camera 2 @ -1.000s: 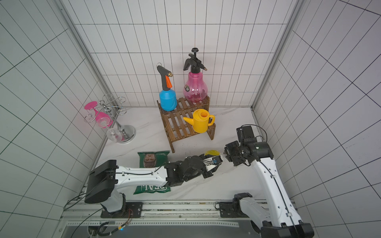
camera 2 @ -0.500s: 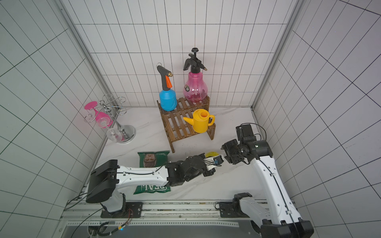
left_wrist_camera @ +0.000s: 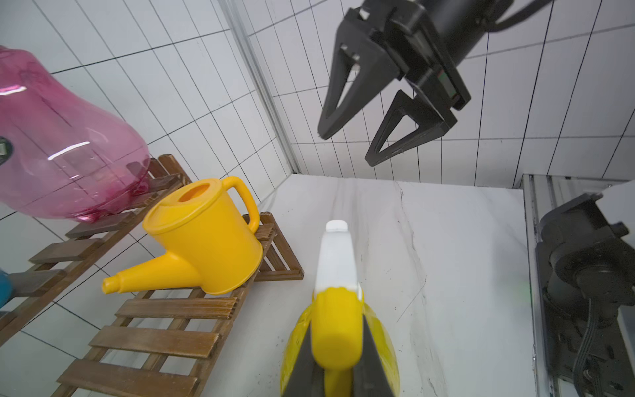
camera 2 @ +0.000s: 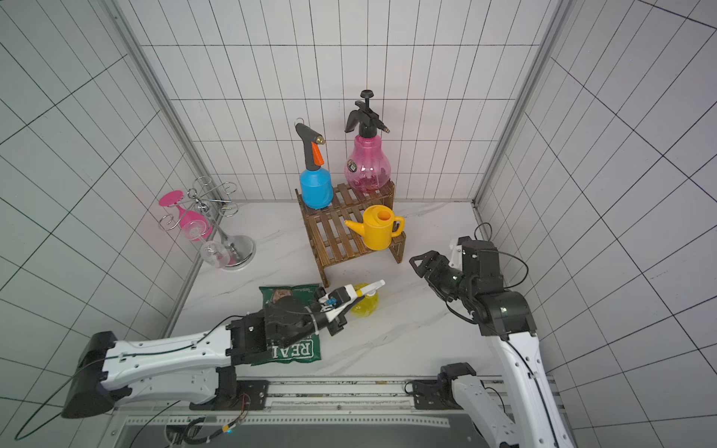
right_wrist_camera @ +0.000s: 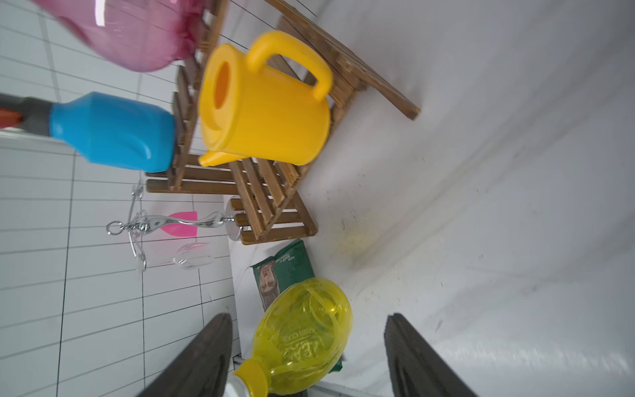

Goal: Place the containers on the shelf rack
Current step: 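Pick up a container from the center of the board, then place the container on the shelf.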

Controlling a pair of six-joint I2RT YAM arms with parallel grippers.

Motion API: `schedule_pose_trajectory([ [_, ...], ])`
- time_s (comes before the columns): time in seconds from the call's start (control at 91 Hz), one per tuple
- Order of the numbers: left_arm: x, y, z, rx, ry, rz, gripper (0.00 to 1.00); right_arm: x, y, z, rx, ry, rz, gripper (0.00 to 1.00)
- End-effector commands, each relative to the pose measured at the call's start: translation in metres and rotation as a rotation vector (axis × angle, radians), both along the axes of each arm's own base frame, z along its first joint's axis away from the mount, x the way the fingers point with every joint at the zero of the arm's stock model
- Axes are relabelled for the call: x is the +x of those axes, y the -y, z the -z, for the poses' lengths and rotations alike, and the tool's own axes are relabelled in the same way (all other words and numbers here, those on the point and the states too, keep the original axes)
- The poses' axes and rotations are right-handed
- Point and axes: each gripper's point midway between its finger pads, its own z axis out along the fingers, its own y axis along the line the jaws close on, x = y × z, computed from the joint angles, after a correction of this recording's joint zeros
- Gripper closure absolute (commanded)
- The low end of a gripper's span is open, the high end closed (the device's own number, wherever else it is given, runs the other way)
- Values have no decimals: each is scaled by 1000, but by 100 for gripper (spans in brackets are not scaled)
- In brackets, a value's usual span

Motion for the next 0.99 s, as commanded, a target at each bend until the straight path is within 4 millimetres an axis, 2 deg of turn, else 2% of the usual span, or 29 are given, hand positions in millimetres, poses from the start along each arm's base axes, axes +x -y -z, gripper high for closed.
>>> schedule_pose_trajectory([
  [0.0, 6, -23, -7, -78, -90, -4, 100, 9, 5, -27, -131, 318, -50, 28],
  [0.121, 31, -53, -24, -168, -138, -74, 100, 16, 17, -23, -217, 433, -5, 28],
  [0.231, 52, -69, -39, -200, -139, -128, 100, 22, 25, -14, -262, 438, 37, 28],
  [0.308, 69, -74, -42, -193, -142, -160, 100, 23, 27, -10, -268, 430, 45, 28],
  [0.473, 102, -77, -40, -164, -132, -219, 100, 27, 28, -8, -270, 424, 58, 28],
  [0.605, 121, -78, -44, -191, -106, -237, 100, 27, 28, -6, -266, 416, 56, 28],
  [0.857, 142, -76, -56, -232, -61, -228, 100, 28, 28, -2, -265, 405, 55, 28],
  [0.978, 154, -76, -48, -207, -50, -244, 100, 29, 28, -1, -264, 401, 53, 28],
])
